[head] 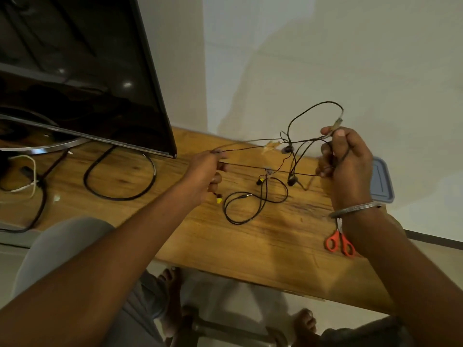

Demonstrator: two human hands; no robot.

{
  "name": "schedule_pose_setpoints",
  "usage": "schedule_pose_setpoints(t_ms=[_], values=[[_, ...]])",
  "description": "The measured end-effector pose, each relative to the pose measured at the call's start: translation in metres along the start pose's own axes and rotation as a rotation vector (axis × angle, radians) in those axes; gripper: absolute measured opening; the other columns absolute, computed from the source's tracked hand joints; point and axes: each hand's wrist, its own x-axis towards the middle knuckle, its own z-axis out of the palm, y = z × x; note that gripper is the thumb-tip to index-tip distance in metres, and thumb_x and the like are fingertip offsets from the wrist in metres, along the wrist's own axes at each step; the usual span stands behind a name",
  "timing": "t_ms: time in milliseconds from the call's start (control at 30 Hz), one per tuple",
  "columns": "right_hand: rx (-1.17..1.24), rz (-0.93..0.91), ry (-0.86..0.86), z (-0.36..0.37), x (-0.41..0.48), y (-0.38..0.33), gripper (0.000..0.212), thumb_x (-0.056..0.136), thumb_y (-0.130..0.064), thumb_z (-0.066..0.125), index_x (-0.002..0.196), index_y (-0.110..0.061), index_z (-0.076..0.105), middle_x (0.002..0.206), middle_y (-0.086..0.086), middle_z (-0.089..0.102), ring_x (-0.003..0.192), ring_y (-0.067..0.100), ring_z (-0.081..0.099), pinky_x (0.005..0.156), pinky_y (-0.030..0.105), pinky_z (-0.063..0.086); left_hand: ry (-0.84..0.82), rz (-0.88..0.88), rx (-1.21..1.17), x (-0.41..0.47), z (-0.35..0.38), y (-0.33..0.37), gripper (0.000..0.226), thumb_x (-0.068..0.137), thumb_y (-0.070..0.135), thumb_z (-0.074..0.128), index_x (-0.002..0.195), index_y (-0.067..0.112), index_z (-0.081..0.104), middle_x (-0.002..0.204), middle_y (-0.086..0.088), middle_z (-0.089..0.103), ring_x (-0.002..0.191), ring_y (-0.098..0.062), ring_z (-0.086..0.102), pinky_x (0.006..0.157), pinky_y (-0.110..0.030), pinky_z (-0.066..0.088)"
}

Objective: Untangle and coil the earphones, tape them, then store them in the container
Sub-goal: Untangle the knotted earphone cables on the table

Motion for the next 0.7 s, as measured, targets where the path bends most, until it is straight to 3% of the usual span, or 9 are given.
schedule_pose_setpoints(t_ms=[100, 167, 233, 367, 533, 600, 633, 667, 700], values=[[-0.132, -0.095, 0.048, 0.000, 0.001, 0.001, 0.026, 0.105, -0.033, 0.043, 0.106, -0.023, 0.068, 0.102, -0.003, 0.066, 0.079, 0.020, 0.062, 0.061, 0.035, 0.056, -0.071, -0.014, 0.020, -0.001, -0.001, 0.002, 0.012, 0.098, 0.024, 0.059, 0.109, 0.022, 0.063, 0.074, 0.002, 0.049, 0.037, -0.004, 0.025, 0.032, -0.015, 0.017], [-0.087, -0.054, 0.091, -0.003, 0.004, -0.001, 0.030, 0.105, -0.035, 0.041, 0.111, -0.020, 0.067, 0.106, 0.002, 0.067, 0.086, 0.026, 0.067, 0.065, 0.038, 0.058, -0.077, -0.019, 0.021, 0.000, -0.005, 0.003, 0.013, 0.094, 0.016, 0.065, 0.107, 0.018, 0.065, 0.069, 0.006, 0.052, 0.036, -0.002, 0.025, 0.030, -0.015, 0.016], [-0.123, -0.072, 0.149, -0.008, 0.007, -0.005, 0.034, 0.106, -0.036, 0.038, 0.113, -0.016, 0.064, 0.097, 0.006, 0.068, 0.075, 0.027, 0.068, 0.058, 0.035, 0.055, -0.044, -0.049, -0.029, 0.001, -0.010, 0.005, 0.010, 0.096, 0.009, 0.060, 0.099, 0.017, 0.063, 0.064, 0.007, 0.050, 0.033, -0.001, 0.024, 0.028, -0.015, 0.016], [-0.042, -0.001, 0.244, -0.014, 0.010, -0.009, 0.035, 0.108, -0.033, 0.032, 0.107, -0.014, 0.062, 0.070, 0.002, 0.064, 0.052, 0.018, 0.058, 0.046, 0.022, 0.044, -0.019, -0.213, -0.321, 0.004, -0.017, 0.008, 0.025, 0.104, 0.018, 0.037, 0.083, 0.019, 0.049, 0.061, 0.003, 0.040, 0.028, -0.005, 0.019, 0.028, -0.014, 0.013], [0.606, 0.437, 0.303, -0.024, 0.025, -0.018, 0.026, 0.105, -0.022, 0.032, 0.097, -0.019, 0.057, 0.049, -0.010, 0.038, 0.039, 0.004, 0.033, 0.041, 0.016, 0.028, 0.118, -0.167, -0.539, 0.004, -0.018, 0.007, 0.023, 0.093, 0.010, 0.032, 0.077, 0.011, 0.049, 0.067, -0.006, 0.056, 0.033, -0.010, 0.027, 0.034, -0.015, 0.021], [0.718, 0.479, 0.274, -0.027, 0.025, -0.026, 0.028, 0.103, -0.018, 0.030, 0.094, -0.018, 0.056, 0.048, -0.011, 0.036, 0.038, 0.003, 0.031, 0.040, 0.014, 0.027, 0.238, -0.086, -0.293, -0.003, -0.012, 0.009, 0.014, 0.089, 0.008, 0.039, 0.090, 0.009, 0.054, 0.085, -0.007, 0.059, 0.051, -0.014, 0.044, 0.045, -0.022, 0.035], [0.731, 0.479, 0.254, -0.025, 0.023, -0.030, 0.028, 0.102, -0.016, 0.030, 0.092, -0.019, 0.056, 0.049, -0.011, 0.036, 0.038, 0.002, 0.032, 0.039, 0.014, 0.028, 0.292, -0.027, -0.056, -0.004, -0.009, 0.007, 0.024, 0.087, 0.008, 0.047, 0.110, 0.008, 0.054, 0.102, -0.007, 0.057, 0.071, -0.017, 0.053, 0.059, -0.028, 0.044], [0.734, 0.479, 0.228, -0.021, 0.020, -0.035, 0.025, 0.100, -0.015, 0.033, 0.091, -0.019, 0.056, 0.049, -0.011, 0.038, 0.038, 0.001, 0.034, 0.038, 0.014, 0.029, 0.329, 0.065, 0.241, -0.006, -0.007, 0.003, 0.053, 0.084, 0.008, 0.057, 0.135, 0.011, 0.043, 0.125, -0.008, 0.049, 0.100, -0.022, 0.055, 0.080, -0.034, 0.048], [0.743, 0.482, 0.196, -0.015, 0.017, -0.039, 0.021, 0.098, -0.014, 0.038, 0.091, -0.019, 0.057, 0.051, -0.011, 0.040, 0.039, 0.001, 0.037, 0.038, 0.013, 0.031, 0.316, 0.199, 0.529, -0.006, -0.005, -0.003, 0.084, 0.078, 0.010, 0.065, 0.150, 0.018, 0.024, 0.148, -0.006, 0.032, 0.128, -0.025, 0.042, 0.104, -0.041, 0.042]])
